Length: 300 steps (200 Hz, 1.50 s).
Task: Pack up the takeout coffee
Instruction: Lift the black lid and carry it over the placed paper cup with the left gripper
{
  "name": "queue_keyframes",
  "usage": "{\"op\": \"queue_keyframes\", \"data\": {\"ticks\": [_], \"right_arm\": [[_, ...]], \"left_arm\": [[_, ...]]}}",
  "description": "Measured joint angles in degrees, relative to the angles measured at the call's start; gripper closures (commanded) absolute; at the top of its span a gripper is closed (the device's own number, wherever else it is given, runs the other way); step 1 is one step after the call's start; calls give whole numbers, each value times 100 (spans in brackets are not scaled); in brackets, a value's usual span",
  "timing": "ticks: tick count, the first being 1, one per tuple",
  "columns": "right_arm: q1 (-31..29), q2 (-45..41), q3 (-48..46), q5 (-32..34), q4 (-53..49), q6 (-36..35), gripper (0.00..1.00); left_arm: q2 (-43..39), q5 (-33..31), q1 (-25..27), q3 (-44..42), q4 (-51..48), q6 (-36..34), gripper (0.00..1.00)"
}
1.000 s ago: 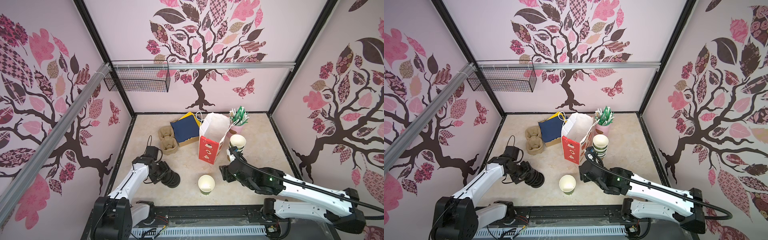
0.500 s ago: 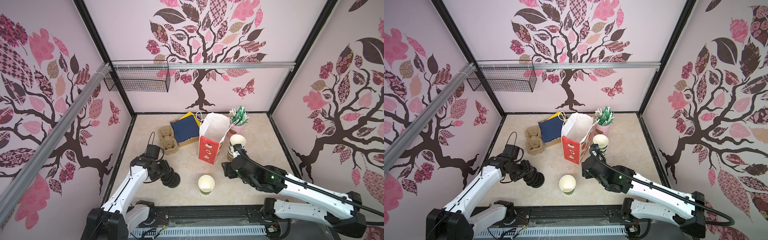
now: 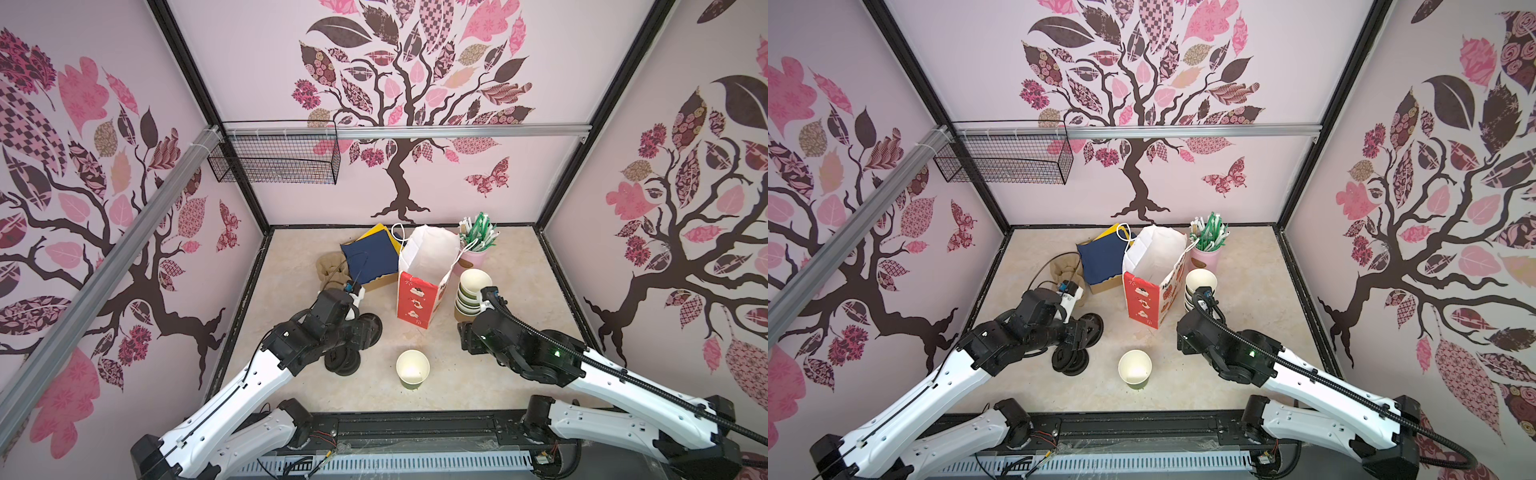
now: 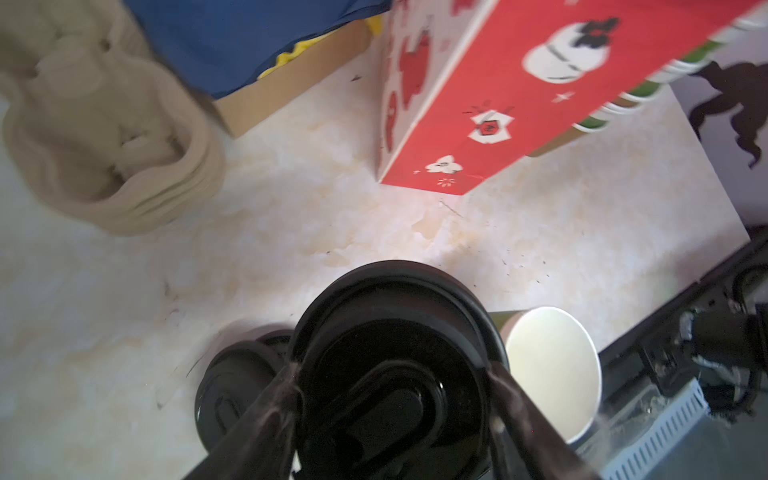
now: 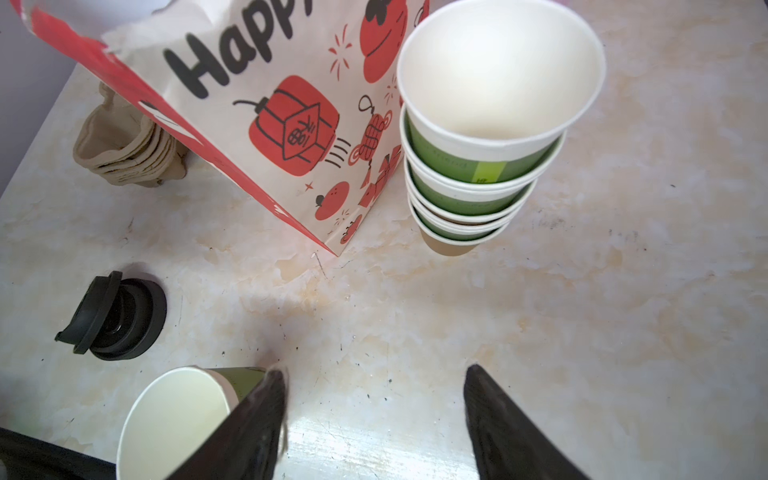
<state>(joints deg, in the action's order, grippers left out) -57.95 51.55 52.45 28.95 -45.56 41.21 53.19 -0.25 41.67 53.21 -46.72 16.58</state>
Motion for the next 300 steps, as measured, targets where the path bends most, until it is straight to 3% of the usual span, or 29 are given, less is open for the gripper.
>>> {"op": "queue_keyframes", "data": {"ticks": [58, 108, 157, 242, 300], "right_arm": [[2, -157, 0, 114, -282, 140, 28], [2, -358, 0, 131, -472, 323, 28], [2, -380, 83, 140, -715, 376, 28], [2, -420, 179, 151, -841, 402, 27], [2, -520, 181, 216, -986, 426, 27]], "left_arm": [[-57, 153, 1521, -9, 413, -2116, 45], [638, 238, 1991, 37, 232, -3025, 45], [1659, -131, 2306, 385, -168, -3381, 45], [1814, -13, 2358, 684, -55, -3467, 43], [2374, 63, 2358, 973, -57, -3582, 42]]}}
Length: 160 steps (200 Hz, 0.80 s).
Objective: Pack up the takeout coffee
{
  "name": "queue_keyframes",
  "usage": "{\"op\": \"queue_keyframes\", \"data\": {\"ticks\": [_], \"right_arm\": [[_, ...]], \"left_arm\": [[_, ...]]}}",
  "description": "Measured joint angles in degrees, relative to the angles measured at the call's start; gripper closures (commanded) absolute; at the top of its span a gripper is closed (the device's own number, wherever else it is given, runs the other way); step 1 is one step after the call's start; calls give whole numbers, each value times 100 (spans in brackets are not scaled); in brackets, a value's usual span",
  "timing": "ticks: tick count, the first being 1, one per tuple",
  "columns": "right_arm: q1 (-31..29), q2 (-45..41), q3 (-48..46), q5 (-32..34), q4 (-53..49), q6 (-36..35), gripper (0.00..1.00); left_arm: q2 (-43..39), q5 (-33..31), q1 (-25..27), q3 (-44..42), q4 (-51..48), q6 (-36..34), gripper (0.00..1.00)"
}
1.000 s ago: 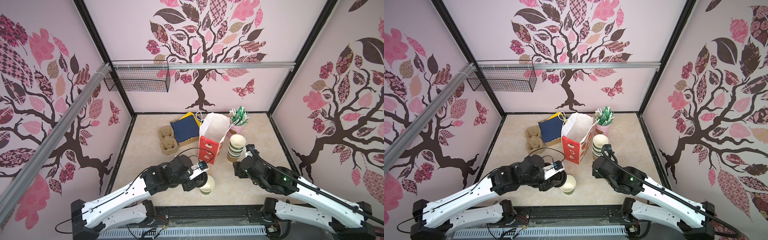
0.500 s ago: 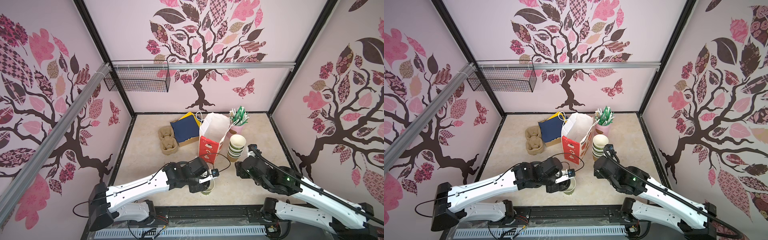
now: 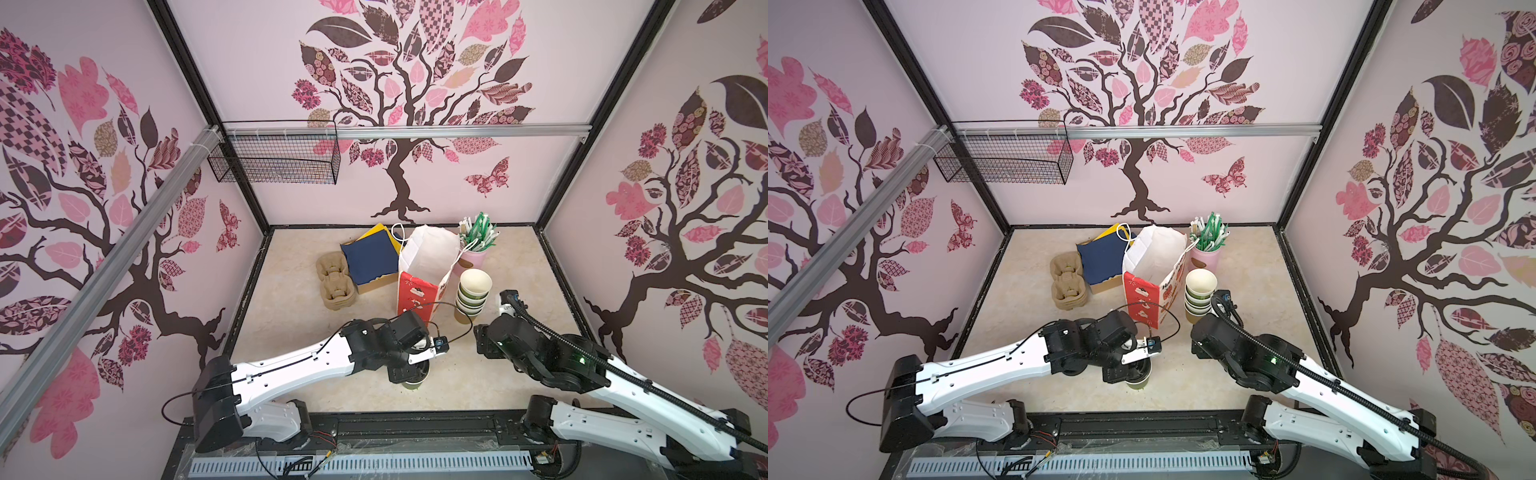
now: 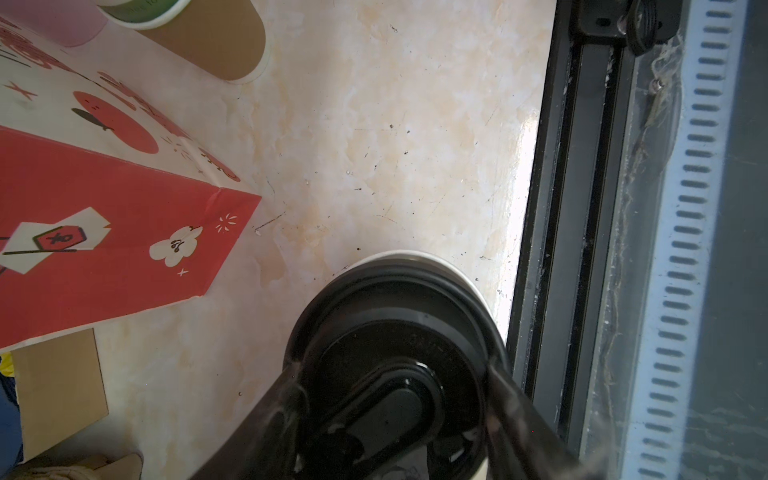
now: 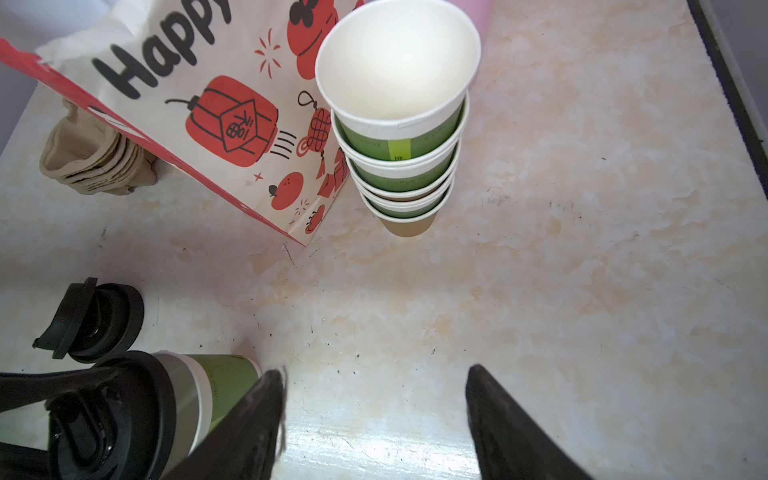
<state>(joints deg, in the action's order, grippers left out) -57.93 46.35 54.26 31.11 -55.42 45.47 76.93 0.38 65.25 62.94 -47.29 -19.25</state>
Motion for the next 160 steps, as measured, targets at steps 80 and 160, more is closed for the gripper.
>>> {"op": "queue_keyframes", "data": {"ticks": [80, 160], "right_arm": [[0, -76, -2, 26, -15, 107, 27], [0, -87, -2, 24, -13, 109, 27]], "left_arm": [[146, 142, 0, 76, -85, -33, 41], [284, 125, 0, 76, -118, -33, 40]]}}
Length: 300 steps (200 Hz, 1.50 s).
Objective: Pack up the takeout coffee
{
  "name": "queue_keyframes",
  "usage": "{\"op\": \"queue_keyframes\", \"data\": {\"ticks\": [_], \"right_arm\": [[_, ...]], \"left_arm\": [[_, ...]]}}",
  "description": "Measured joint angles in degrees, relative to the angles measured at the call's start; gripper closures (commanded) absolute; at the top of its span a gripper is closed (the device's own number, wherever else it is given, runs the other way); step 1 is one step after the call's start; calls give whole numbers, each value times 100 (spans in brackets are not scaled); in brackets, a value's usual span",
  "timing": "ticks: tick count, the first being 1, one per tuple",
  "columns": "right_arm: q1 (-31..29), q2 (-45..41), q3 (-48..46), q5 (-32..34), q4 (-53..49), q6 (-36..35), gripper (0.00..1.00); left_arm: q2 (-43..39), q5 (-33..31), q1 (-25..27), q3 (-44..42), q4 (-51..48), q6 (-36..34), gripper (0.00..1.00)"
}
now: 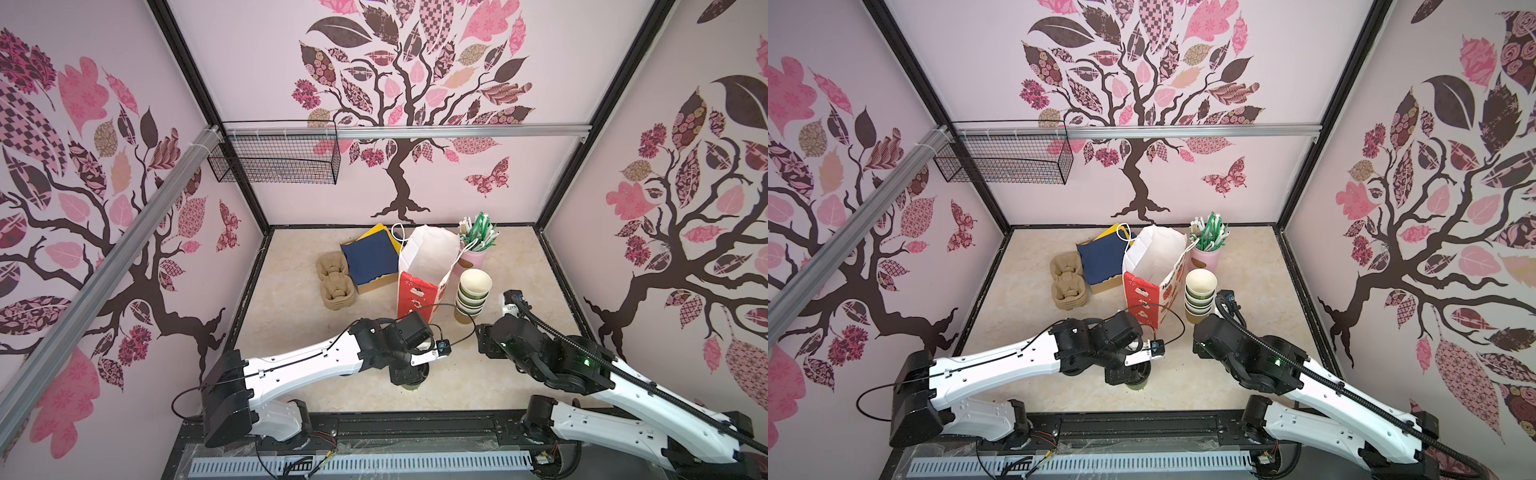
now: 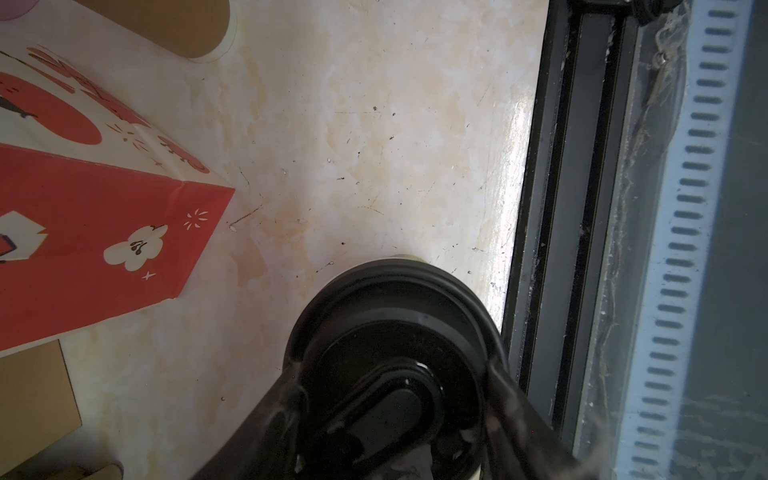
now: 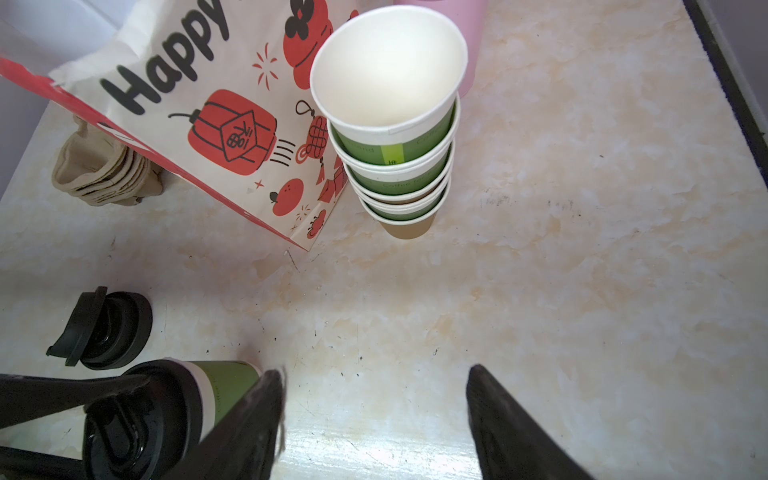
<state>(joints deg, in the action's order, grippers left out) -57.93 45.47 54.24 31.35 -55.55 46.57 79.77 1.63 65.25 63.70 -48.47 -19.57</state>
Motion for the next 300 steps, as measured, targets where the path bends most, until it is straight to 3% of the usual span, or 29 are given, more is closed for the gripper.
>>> {"op": "queue_keyframes", "data": {"ticks": [106, 226, 300], "right_arm": [[0, -98, -101, -122, 7, 262, 27], [0, -247, -555, -793, 44, 756, 27], [0, -330, -555, -866, 39, 815, 27]], "left_arm": [[175, -48, 4, 0, 35, 2, 41], [367, -50, 4, 201, -160, 28, 39], [380, -90, 17, 199, -181, 44, 43]]}}
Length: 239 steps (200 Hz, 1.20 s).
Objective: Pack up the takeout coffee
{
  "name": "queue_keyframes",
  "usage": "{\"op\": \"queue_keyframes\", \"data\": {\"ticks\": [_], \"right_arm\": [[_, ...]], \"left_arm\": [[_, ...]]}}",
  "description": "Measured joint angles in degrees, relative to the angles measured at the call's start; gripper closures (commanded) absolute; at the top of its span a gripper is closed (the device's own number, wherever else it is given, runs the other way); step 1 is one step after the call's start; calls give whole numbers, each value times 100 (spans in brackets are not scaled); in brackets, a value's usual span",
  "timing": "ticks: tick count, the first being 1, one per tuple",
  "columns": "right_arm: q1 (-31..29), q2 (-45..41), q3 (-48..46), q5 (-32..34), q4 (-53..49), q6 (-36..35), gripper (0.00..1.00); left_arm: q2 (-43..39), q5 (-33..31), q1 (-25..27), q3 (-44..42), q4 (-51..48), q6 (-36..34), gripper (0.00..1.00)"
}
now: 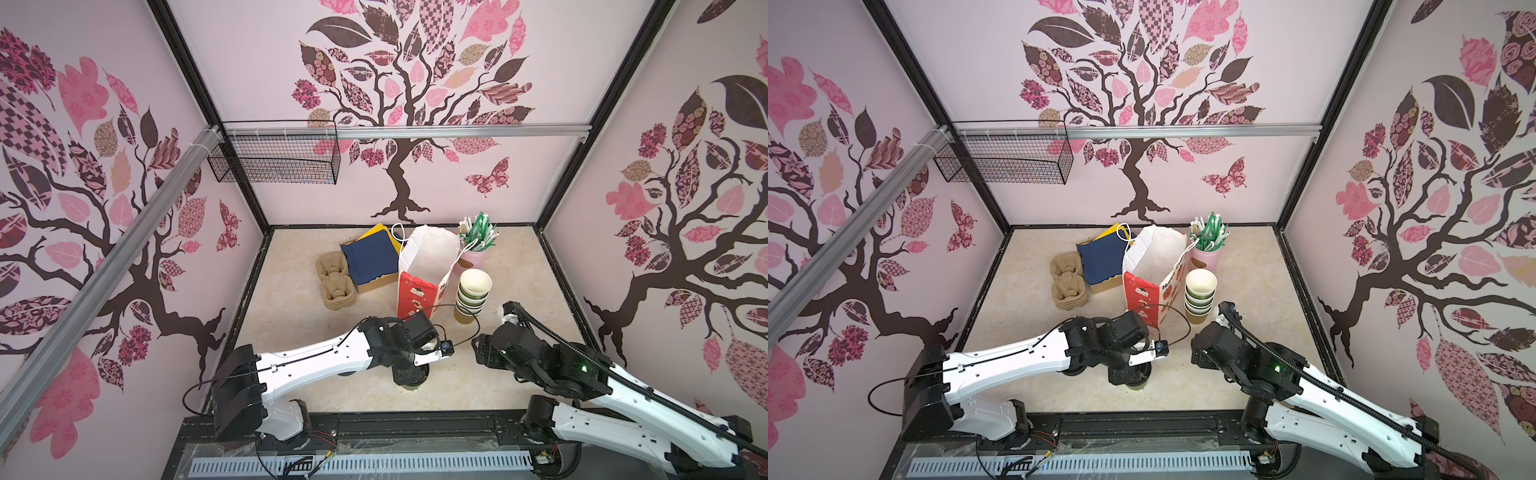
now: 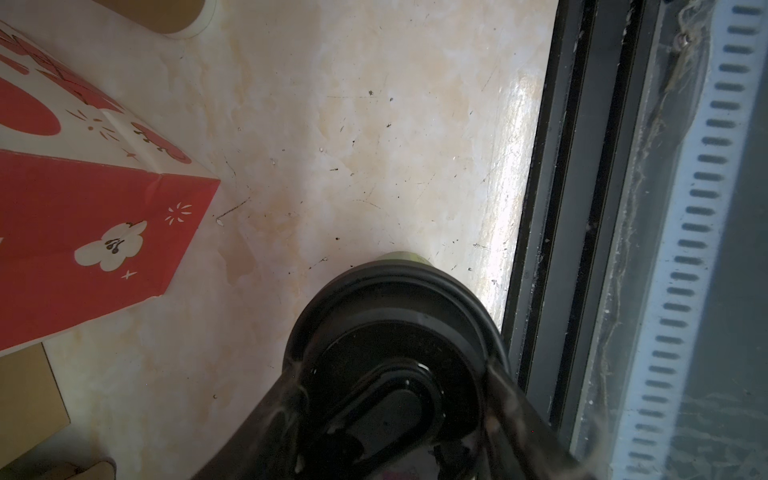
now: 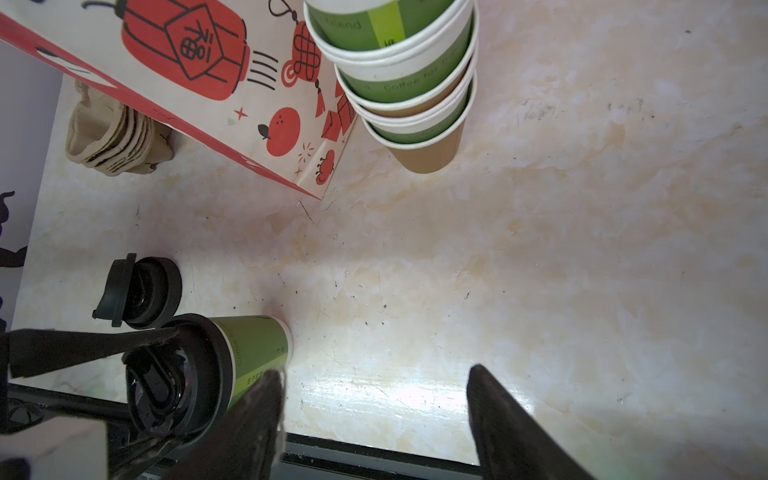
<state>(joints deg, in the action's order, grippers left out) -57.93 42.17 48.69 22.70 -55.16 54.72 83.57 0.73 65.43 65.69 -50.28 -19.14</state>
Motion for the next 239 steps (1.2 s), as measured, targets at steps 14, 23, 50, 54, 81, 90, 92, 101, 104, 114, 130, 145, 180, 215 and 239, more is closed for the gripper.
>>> {"op": "queue_keyframes", "data": {"ticks": [14, 23, 50, 54, 81, 90, 92, 101, 104, 114, 130, 145, 180, 215, 239], "right_arm": [[0, -15, 0, 0, -2, 20, 27], [0, -26, 0, 0, -4, 37, 27], [0, -46, 0, 0, -9, 48, 27], [0, -48, 0, 0, -11, 55, 27], [0, -68, -7, -2, -17, 59, 27], [0, -87, -24, -2, -15, 61, 26], [0, -94, -28, -2, -15, 63, 26], [0, -116, -50, -4, -26, 70, 26], [0, -125, -55, -4, -28, 76, 26], [0, -144, -70, -7, -37, 81, 26], [0, -153, -72, -7, -37, 83, 26], [0, -164, -72, -9, -35, 83, 26], [0, -162, -72, -35, -35, 83, 26], [0, -166, -72, -72, -35, 83, 25], [0, -179, -79, -166, -26, 76, 25]], "left_arm": [[0, -2, 4, -2, 2, -2, 43], [0, -2, 4, -4, 2, -2, 43], [-13, 0, 4, -7, 7, 9, 40], [-15, 2, 4, -7, 7, 20, 39], [-63, 46, -17, -7, 24, 160, 30], [-83, 55, -37, -7, 63, 212, 28], [-85, 59, -46, -7, 74, 212, 28], [-105, 63, -61, -7, 105, 256, 26], [-111, 68, -66, -7, 116, 258, 26], [-125, 68, -81, -7, 138, 280, 25], [-127, 76, -85, -7, 146, 284, 25], [-129, 85, -85, -7, 157, 282, 25], [-131, 96, -92, -7, 153, 262, 18], [-295, 214, -94, -7, 203, 308, 8], [-822, 378, -111, -9, 446, 455, 3]]}}
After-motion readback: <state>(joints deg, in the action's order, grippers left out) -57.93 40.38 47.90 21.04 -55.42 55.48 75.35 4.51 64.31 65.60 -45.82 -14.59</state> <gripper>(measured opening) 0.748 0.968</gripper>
